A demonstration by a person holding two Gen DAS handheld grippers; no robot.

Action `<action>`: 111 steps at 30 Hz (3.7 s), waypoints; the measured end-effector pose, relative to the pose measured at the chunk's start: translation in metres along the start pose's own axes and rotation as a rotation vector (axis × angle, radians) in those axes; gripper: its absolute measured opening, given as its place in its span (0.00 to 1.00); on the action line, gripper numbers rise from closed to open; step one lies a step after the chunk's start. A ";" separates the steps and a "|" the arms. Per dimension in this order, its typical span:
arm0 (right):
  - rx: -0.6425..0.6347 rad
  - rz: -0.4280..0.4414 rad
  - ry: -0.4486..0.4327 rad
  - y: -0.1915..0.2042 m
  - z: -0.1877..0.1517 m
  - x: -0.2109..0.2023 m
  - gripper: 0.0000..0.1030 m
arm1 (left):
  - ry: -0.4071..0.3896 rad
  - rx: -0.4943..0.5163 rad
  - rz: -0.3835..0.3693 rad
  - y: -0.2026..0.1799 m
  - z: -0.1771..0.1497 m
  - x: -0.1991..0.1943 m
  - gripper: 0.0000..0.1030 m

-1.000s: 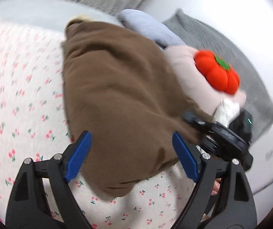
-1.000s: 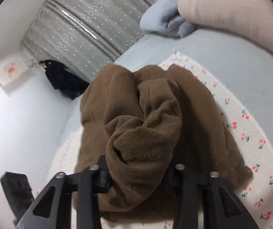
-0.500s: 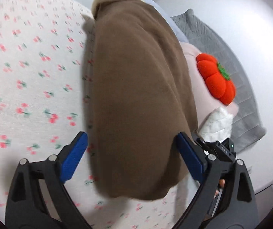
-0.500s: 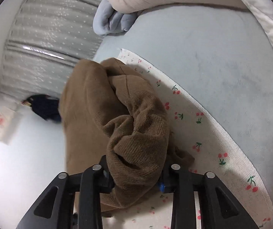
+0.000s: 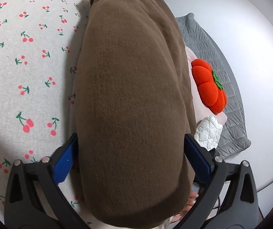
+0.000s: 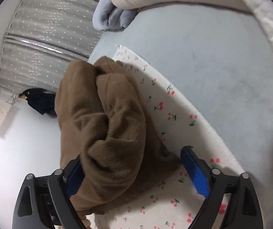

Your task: Fold large clothes

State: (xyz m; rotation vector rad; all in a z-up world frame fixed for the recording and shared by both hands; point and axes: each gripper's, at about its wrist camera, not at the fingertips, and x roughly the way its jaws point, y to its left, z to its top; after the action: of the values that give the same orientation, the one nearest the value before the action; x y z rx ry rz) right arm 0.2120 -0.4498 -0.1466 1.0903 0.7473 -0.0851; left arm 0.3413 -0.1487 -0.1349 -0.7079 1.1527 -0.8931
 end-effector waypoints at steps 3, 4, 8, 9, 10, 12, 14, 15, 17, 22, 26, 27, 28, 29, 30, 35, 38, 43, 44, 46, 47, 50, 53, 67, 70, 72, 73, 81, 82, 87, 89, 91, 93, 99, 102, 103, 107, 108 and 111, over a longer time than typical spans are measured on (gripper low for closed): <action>-0.034 0.007 0.021 0.007 -0.006 0.019 0.93 | -0.016 0.001 0.036 -0.006 0.002 0.006 0.94; -0.052 -0.001 0.007 0.011 -0.007 0.022 0.81 | -0.041 0.012 0.078 -0.009 0.001 0.006 0.90; 0.002 0.085 -0.011 0.018 -0.003 0.023 0.46 | -0.124 0.087 0.177 -0.040 -0.006 -0.004 0.65; -0.013 0.095 -0.023 0.026 -0.004 0.018 0.45 | -0.139 0.095 0.184 -0.049 -0.005 -0.012 0.62; -0.038 0.105 -0.037 0.036 -0.007 0.011 0.43 | -0.150 0.092 0.185 -0.054 -0.003 -0.019 0.61; -0.101 0.123 -0.051 0.061 -0.015 0.000 0.42 | -0.169 0.090 0.191 -0.064 0.001 -0.042 0.60; -0.181 0.129 -0.038 0.088 -0.030 -0.012 0.41 | -0.167 0.102 0.193 -0.072 0.003 -0.073 0.60; -0.227 0.142 -0.017 0.102 -0.042 -0.020 0.41 | -0.157 0.109 0.201 -0.077 0.002 -0.088 0.60; -0.232 0.167 0.039 0.115 -0.058 -0.027 0.41 | -0.125 0.123 0.231 -0.080 -0.008 -0.120 0.60; -0.332 0.135 0.208 0.147 -0.129 -0.043 0.42 | -0.057 0.130 0.288 -0.063 -0.048 -0.186 0.60; -0.344 0.137 0.313 0.130 -0.185 -0.055 0.49 | 0.012 0.140 0.306 -0.030 -0.090 -0.209 0.63; -0.340 0.113 0.350 0.120 -0.197 -0.052 0.53 | 0.044 0.125 0.318 -0.014 -0.100 -0.204 0.66; -0.341 0.084 0.369 0.113 -0.203 -0.049 0.59 | 0.064 0.115 0.343 -0.005 -0.104 -0.199 0.68; -0.350 0.033 0.382 0.106 -0.207 -0.046 0.63 | 0.087 0.108 0.398 0.005 -0.109 -0.192 0.75; -0.363 -0.032 0.399 0.096 -0.212 -0.041 0.65 | 0.100 0.116 0.472 0.012 -0.115 -0.186 0.81; -0.364 -0.039 0.442 0.074 -0.211 -0.055 0.80 | -0.073 0.321 0.576 -0.024 -0.115 -0.215 0.83; -0.418 -0.047 0.353 0.081 -0.198 -0.092 0.81 | -0.178 0.410 0.626 -0.044 -0.103 -0.227 0.91; -0.444 0.042 0.218 0.119 -0.153 -0.095 0.81 | -0.258 0.352 0.583 -0.050 -0.067 -0.211 0.91; -0.445 0.068 0.211 0.130 -0.146 -0.085 0.81 | -0.275 0.341 0.587 -0.050 -0.062 -0.207 0.91; -0.468 0.143 0.226 0.152 -0.128 -0.057 0.81 | -0.320 0.333 0.601 -0.047 -0.051 -0.197 0.91; -0.477 0.160 0.225 0.161 -0.114 -0.038 0.81 | -0.340 0.334 0.608 -0.046 -0.046 -0.192 0.91; -0.528 -0.003 0.224 0.178 -0.099 0.028 0.79 | -0.362 0.334 0.603 -0.042 -0.035 -0.182 0.91; -0.546 -0.047 0.210 0.180 -0.104 0.067 0.36 | -0.402 0.369 0.608 -0.044 -0.027 -0.181 0.91; -0.317 0.111 0.152 0.084 -0.061 0.060 0.33 | -0.163 0.434 0.577 -0.038 0.010 -0.086 0.90; -0.293 0.116 0.151 0.083 -0.058 0.046 0.42 | -0.156 0.517 0.640 -0.054 0.003 -0.085 0.90; -0.404 0.047 0.064 0.110 -0.058 0.018 0.46 | -0.157 0.576 0.628 -0.064 0.001 -0.091 0.90; -0.469 0.014 0.019 0.125 -0.060 0.003 0.46 | -0.161 0.608 0.629 -0.069 0.001 -0.094 0.90; -0.781 -0.058 -0.027 0.181 -0.120 0.014 0.46 | -0.084 0.723 0.734 -0.068 0.039 -0.057 0.84; -0.792 -0.111 -0.020 0.173 -0.119 0.032 0.44 | -0.101 0.725 0.770 -0.066 0.045 -0.051 0.84; -0.637 -0.092 0.049 0.130 -0.086 0.072 0.25 | -0.104 0.655 0.979 -0.040 0.073 -0.021 0.83; -0.617 -0.105 0.033 0.129 -0.079 0.058 0.27 | -0.130 0.676 0.967 -0.051 0.069 -0.029 0.81; -0.652 -0.123 0.012 0.131 -0.080 0.034 0.34 | -0.181 0.697 0.913 -0.068 0.058 -0.052 0.81; -0.710 -0.125 0.004 0.134 -0.088 0.012 0.39 | -0.210 0.677 0.844 -0.079 0.045 -0.076 0.81; -0.863 -0.129 -0.008 0.158 -0.142 -0.033 0.42 | -0.172 0.661 0.688 -0.099 -0.032 -0.132 0.81; -0.931 -0.105 0.029 0.156 -0.174 -0.031 0.43 | -0.145 0.669 0.637 -0.093 -0.070 -0.147 0.81; -0.940 -0.112 0.049 0.152 -0.182 -0.027 0.43 | -0.144 0.672 0.626 -0.089 -0.085 -0.151 0.81; -0.941 -0.217 0.073 0.117 -0.184 -0.012 0.46 | -0.084 0.649 0.590 -0.058 -0.130 -0.153 0.81; -0.935 -0.239 0.074 0.104 -0.181 -0.010 0.52 | -0.086 0.670 0.601 -0.052 -0.142 -0.152 0.81; -0.837 -0.245 0.120 0.075 -0.164 -0.014 0.68 | -0.094 0.782 0.670 -0.054 -0.172 -0.156 0.81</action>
State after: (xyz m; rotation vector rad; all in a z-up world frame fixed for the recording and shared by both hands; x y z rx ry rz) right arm 0.1490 -0.2823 -0.1207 0.2065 0.9038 0.0839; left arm 0.1400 -0.0427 -0.0639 0.2708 0.7728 -0.6379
